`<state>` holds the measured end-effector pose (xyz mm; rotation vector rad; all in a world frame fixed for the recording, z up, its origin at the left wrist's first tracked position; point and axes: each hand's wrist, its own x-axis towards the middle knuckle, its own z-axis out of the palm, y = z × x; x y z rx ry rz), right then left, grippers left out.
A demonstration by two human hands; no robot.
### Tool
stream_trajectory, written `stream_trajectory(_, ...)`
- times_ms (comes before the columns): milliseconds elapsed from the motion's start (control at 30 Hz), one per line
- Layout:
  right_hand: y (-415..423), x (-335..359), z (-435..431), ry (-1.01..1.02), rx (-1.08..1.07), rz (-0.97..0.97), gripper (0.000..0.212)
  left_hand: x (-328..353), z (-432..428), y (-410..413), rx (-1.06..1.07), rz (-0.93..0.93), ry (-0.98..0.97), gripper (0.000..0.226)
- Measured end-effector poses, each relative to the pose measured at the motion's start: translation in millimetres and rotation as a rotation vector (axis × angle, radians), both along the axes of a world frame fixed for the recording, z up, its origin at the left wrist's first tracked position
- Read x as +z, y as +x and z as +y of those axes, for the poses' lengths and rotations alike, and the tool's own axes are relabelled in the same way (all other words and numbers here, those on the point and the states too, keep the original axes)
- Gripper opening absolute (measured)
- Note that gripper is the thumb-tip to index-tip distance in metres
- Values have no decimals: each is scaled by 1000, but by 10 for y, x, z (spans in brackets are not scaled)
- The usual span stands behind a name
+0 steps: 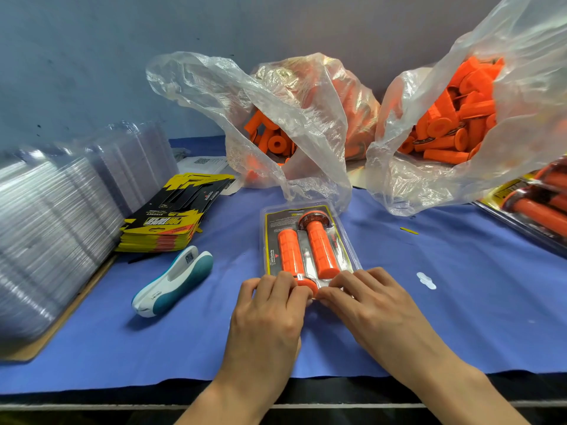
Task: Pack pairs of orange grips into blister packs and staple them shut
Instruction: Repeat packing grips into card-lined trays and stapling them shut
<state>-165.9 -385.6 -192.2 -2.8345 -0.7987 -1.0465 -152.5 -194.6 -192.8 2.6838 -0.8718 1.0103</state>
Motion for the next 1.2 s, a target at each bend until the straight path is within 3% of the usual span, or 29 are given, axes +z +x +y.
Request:
stream_trajectory(533, 30, -48, 29, 36, -27, -24, 15, -34, 67, 15, 14, -66, 62, 12)
stream_trajectory(667, 48, -54, 41, 43, -29, -45, 17, -12, 119, 42, 19, -74, 73, 25)
stream_trajectory(800, 52, -62, 19, 33, -42, -61, 18, 1, 170, 83, 53, -128, 54, 11)
stream_trajectory(1200, 62, -12, -2, 66, -58, -112, 25, 12, 297, 156, 82, -148, 42, 33)
